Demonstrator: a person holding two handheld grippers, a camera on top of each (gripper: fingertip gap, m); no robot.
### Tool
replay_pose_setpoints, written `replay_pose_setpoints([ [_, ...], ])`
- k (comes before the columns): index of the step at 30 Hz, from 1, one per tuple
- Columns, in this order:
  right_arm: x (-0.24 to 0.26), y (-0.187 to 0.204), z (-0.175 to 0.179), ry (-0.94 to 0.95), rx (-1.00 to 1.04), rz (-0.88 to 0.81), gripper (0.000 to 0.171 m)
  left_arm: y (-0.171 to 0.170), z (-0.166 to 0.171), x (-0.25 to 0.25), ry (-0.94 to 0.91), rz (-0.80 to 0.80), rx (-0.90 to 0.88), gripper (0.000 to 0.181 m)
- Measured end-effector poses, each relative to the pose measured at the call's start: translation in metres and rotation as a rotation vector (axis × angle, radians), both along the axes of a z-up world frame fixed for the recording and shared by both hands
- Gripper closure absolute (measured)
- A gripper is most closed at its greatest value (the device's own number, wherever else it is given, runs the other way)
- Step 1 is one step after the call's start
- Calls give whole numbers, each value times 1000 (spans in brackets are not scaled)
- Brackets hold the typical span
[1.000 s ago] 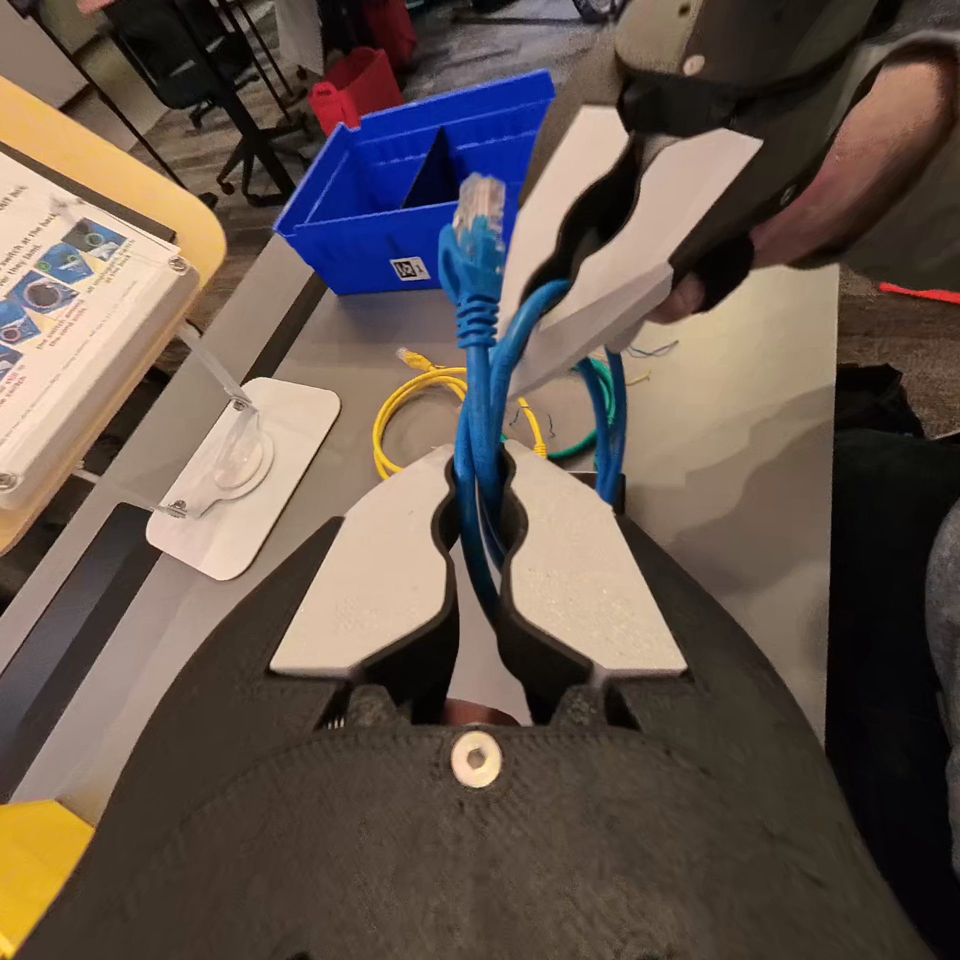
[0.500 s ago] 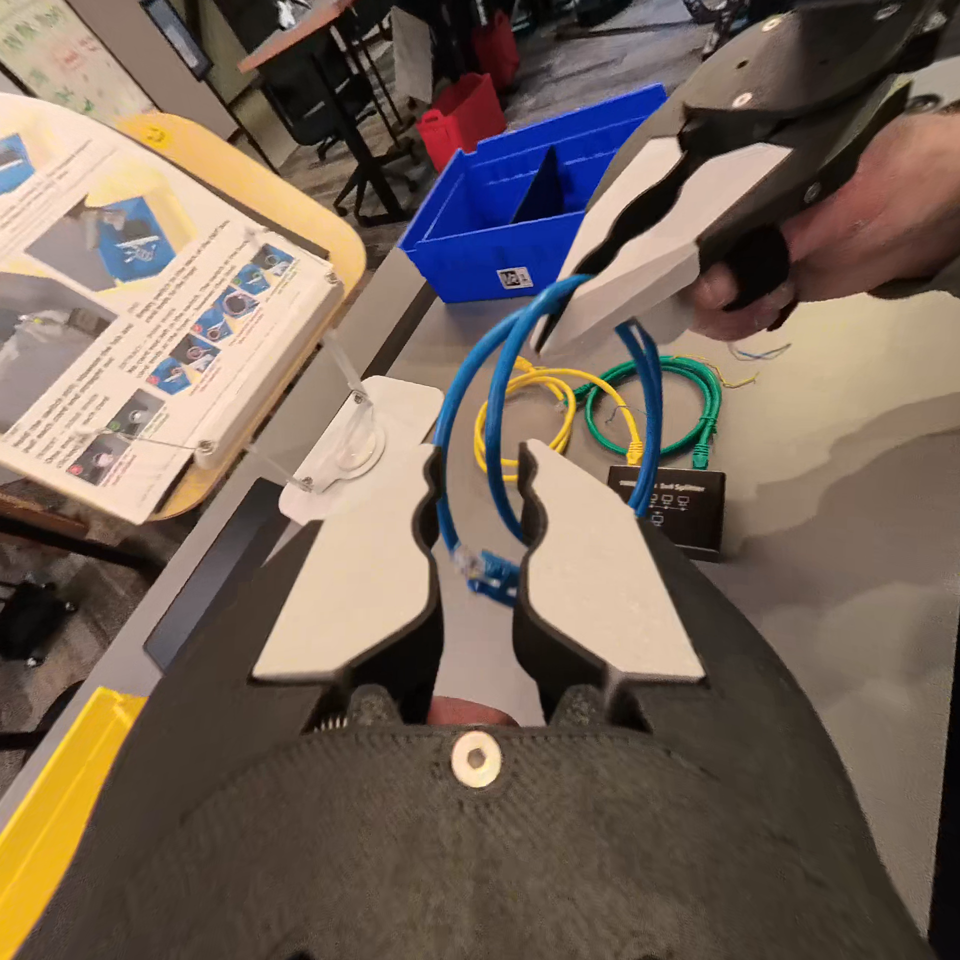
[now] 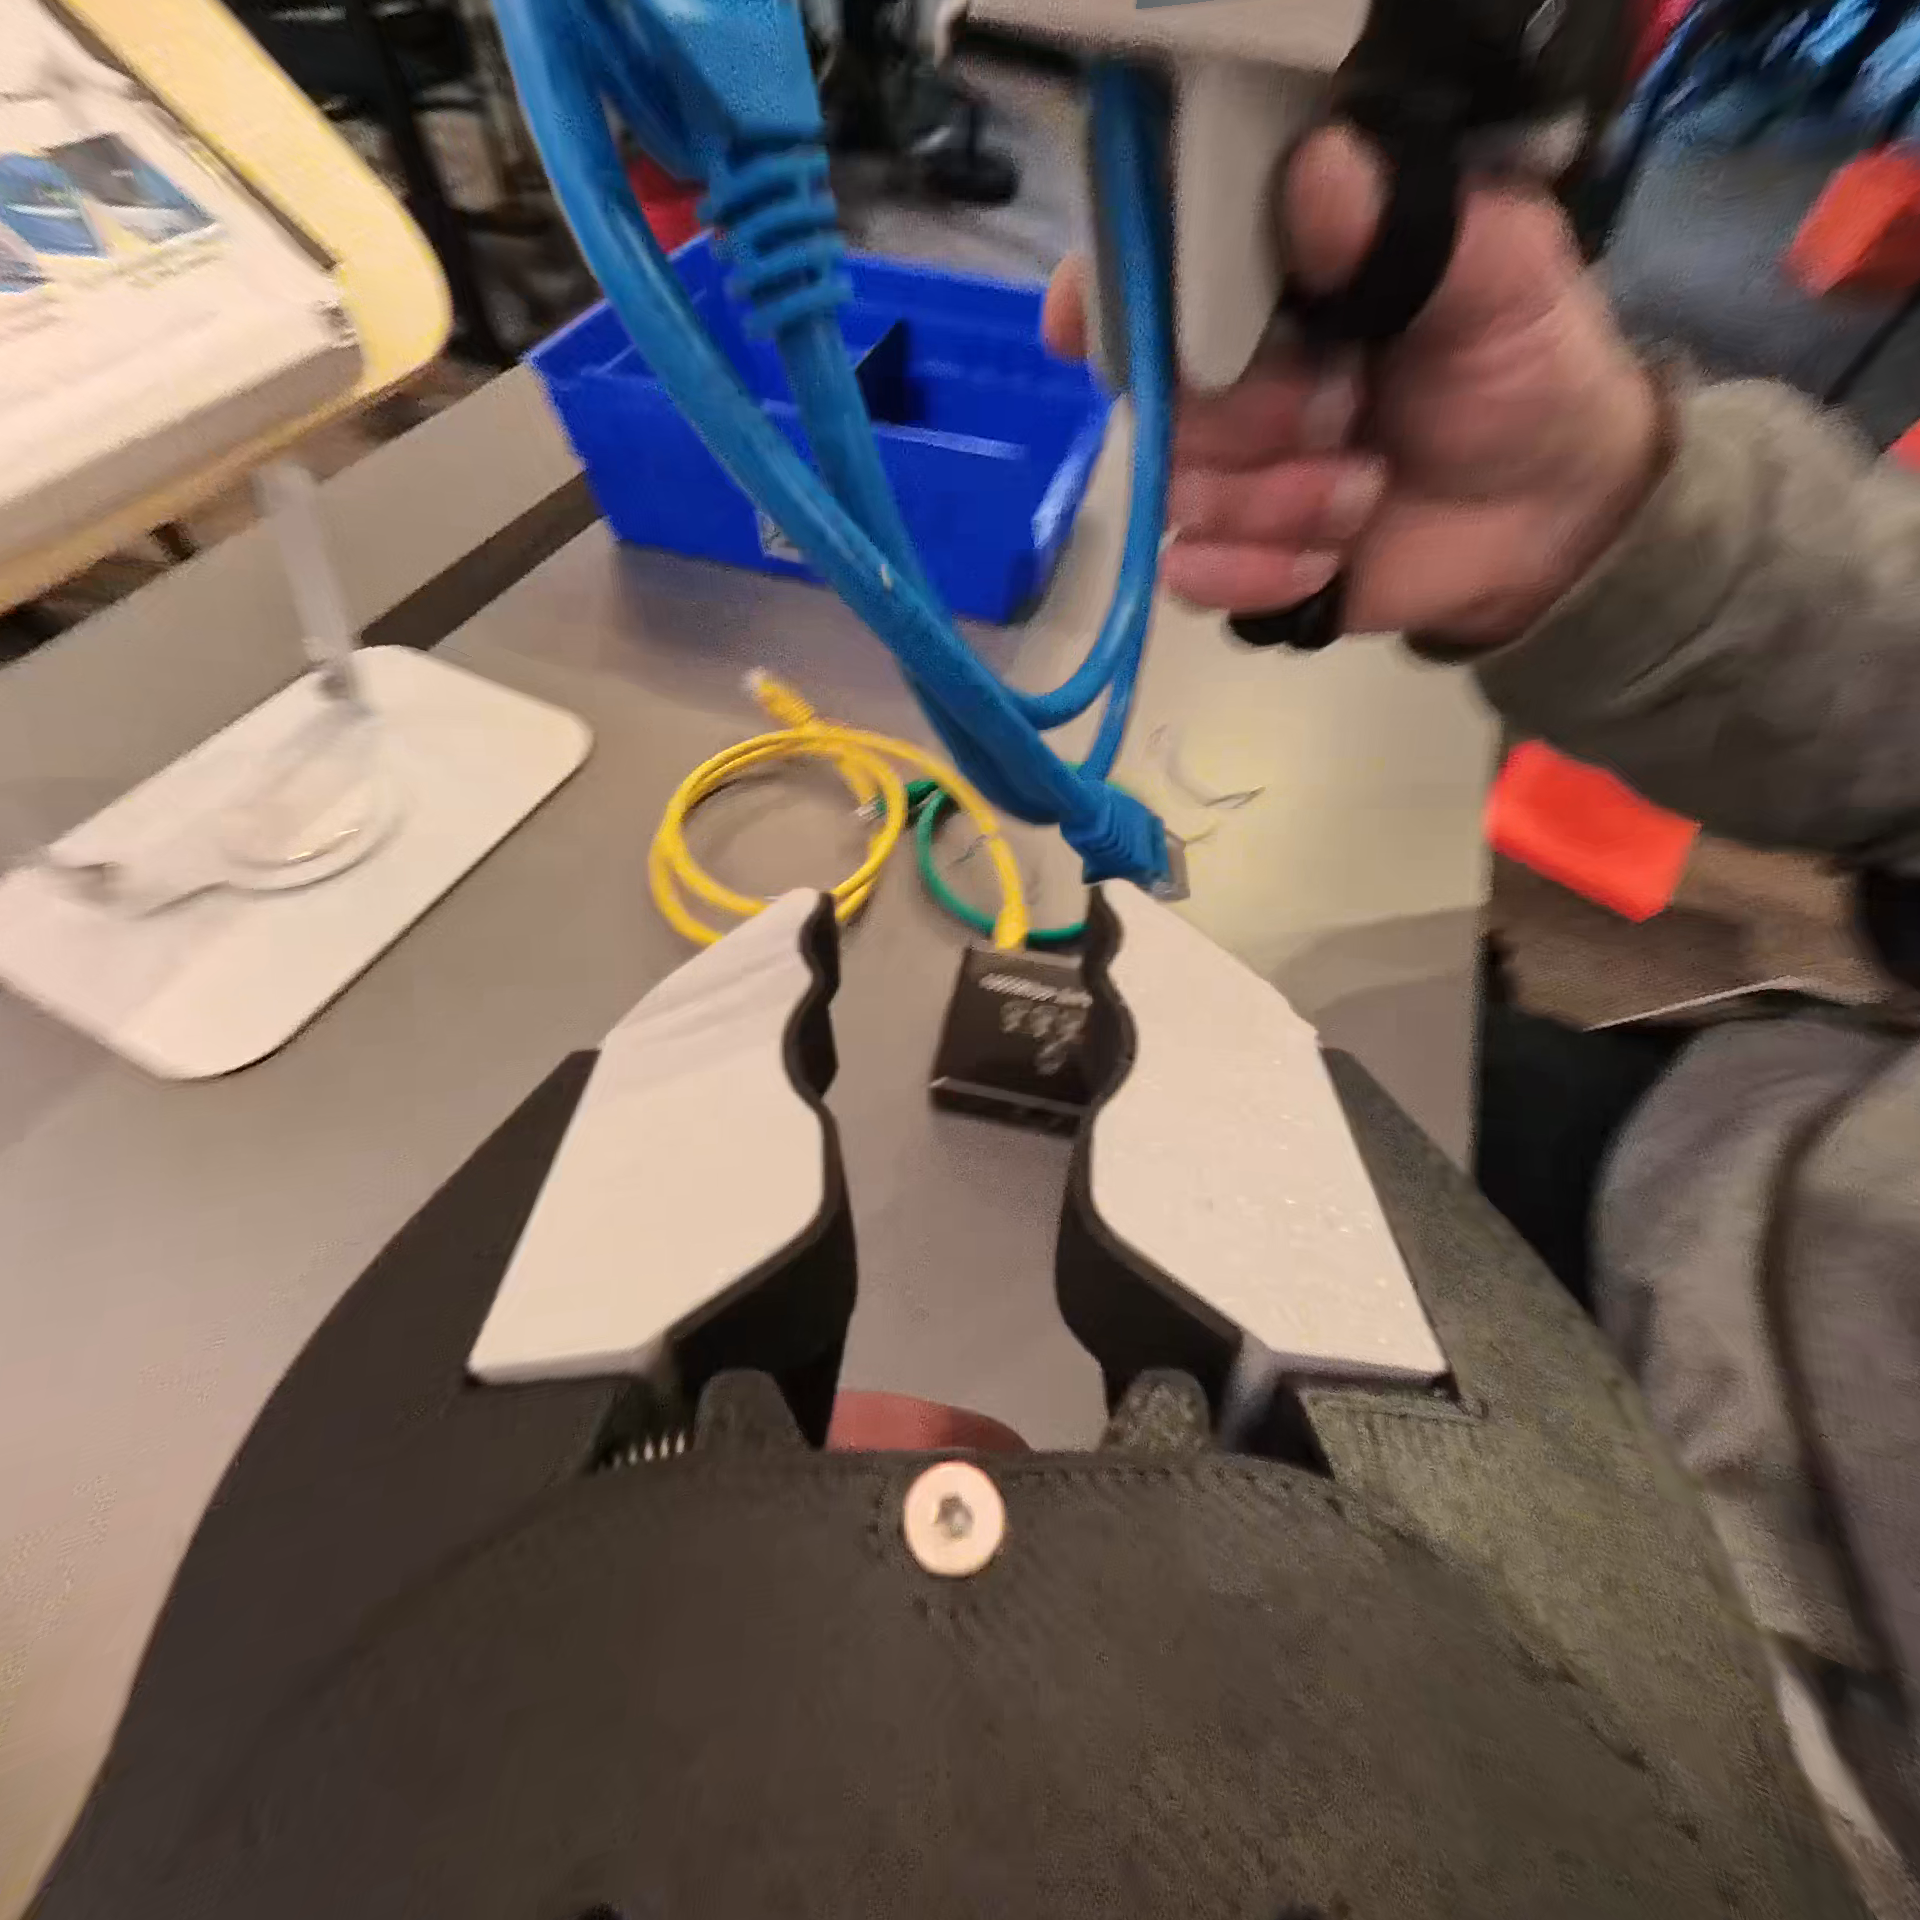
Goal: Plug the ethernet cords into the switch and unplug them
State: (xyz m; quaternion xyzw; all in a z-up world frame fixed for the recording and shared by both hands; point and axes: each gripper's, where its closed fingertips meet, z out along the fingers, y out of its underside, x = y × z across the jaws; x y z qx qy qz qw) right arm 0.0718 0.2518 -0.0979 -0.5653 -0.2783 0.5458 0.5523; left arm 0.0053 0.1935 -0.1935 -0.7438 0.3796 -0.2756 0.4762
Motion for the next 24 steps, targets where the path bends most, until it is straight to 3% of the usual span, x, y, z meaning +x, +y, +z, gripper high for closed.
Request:
replay_pose_setpoints([
  [3, 3, 0, -1, 3, 15, -5, 170, -4, 12, 9, -109, -46, -11, 155],
  [8, 5, 3, -2, 3, 18, -13, 170, -14, 16, 16, -162, -119, -64, 129],
  [11, 4, 0, -1, 1, 28, -8, 170, -3, 11, 12, -98, -40, -1, 157],
  [14, 3, -5, 1, -10, 52, -7, 170, 4, 10, 11, -60, 2, 39, 170],
  [17, 8, -9, 7, -21, 93, -18, 170, 12, 8, 1, 8, 49, 67, 172],
  [21, 12, -38, 13, -91, 247, 65, 170, 26, 27, -25, 123, 150, 249, 172],
  [24, 7, -66, -13, -300, 414, 148, 167, 39, 59, -50, 312, 279, 520, 172],
])
